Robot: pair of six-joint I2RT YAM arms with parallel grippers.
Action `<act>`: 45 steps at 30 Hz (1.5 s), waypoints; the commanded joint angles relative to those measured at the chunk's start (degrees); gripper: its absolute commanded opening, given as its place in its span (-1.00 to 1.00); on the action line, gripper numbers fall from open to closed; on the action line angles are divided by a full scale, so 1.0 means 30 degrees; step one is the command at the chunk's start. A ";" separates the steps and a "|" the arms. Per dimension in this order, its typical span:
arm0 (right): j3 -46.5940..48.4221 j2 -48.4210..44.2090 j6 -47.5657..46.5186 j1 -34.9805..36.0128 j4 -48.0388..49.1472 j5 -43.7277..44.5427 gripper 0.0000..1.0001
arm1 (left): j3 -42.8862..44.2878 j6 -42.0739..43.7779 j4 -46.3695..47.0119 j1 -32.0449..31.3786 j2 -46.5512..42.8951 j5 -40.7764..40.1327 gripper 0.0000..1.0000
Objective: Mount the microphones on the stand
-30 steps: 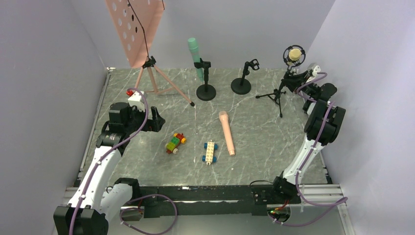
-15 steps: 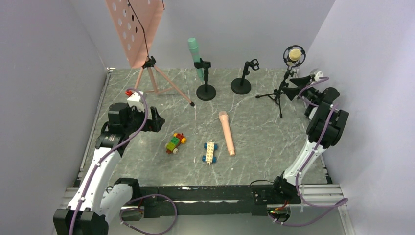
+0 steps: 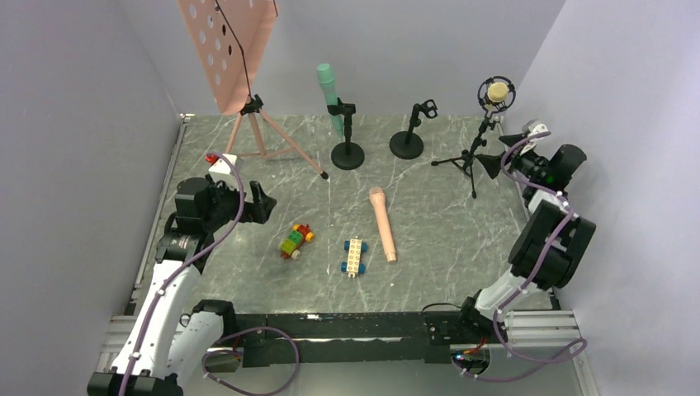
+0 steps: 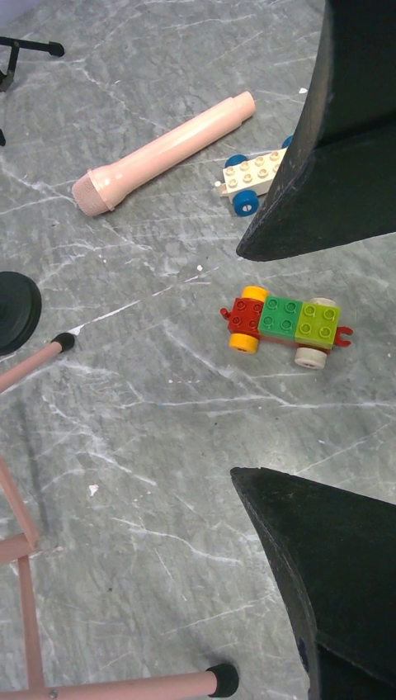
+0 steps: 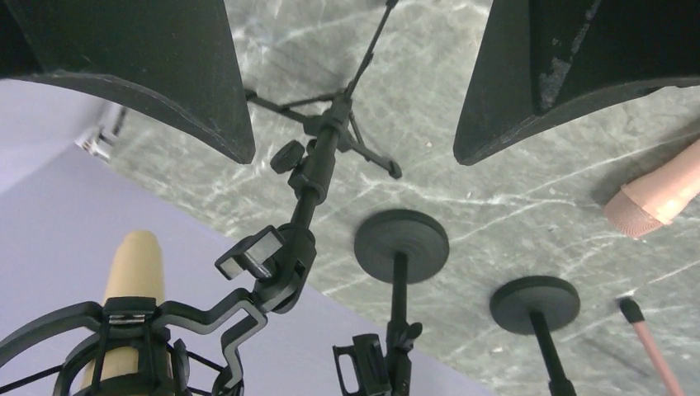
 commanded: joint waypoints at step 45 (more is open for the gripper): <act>0.3799 0.4706 0.7788 1.3993 -0.0540 2.3279 0.81 | 0.0333 0.0472 0.0359 0.0134 -0.0603 0.0972 0.99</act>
